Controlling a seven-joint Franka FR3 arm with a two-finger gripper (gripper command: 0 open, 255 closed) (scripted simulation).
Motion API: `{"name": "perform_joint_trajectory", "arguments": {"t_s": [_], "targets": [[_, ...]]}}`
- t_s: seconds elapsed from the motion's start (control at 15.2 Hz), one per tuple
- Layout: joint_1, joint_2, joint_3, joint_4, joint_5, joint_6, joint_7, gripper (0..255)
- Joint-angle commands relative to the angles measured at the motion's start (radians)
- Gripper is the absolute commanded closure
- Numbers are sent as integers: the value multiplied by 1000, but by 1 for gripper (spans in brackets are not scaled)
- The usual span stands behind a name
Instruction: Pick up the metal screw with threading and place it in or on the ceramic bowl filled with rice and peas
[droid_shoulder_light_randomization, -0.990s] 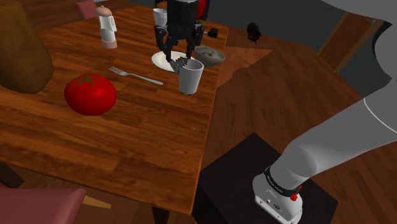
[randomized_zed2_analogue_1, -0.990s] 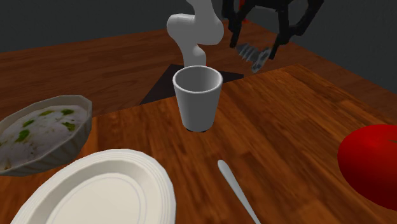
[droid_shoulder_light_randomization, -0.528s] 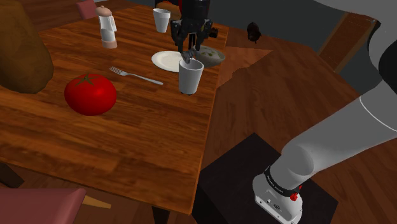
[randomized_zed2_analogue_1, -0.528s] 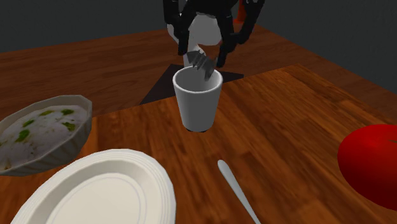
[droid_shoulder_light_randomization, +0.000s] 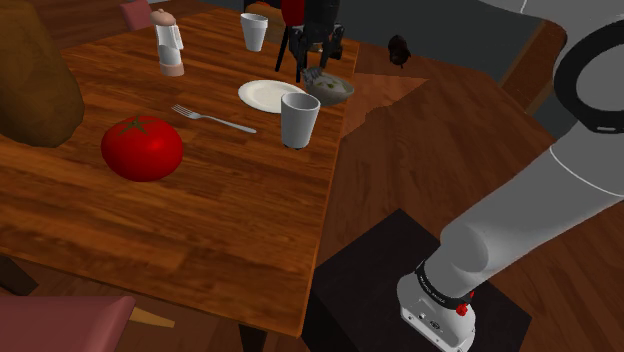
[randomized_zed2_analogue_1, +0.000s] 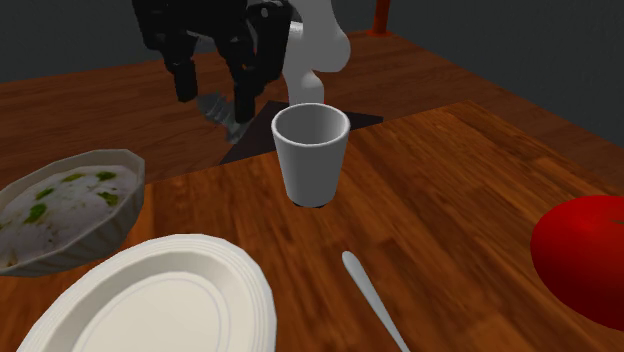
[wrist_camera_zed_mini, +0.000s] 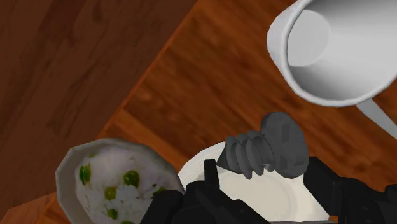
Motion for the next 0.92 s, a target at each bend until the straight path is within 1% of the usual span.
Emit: {"name": "perform_joint_trajectory", "arguments": {"t_s": [0.0,0.26,0.53,0.73,0.79,0.86], "targets": [[-18,31,-19,31,-11,2,-37,255],[-50,111,-51,116,-35,-2,-102,255],[-77,207,-79,229,-60,-18,-163,255],[-94,292,-98,336,-80,-40,-207,255],[-101,344,-107,407,-92,-57,-231,255],[-103,338,-108,385,-90,-41,-231,255]]}}
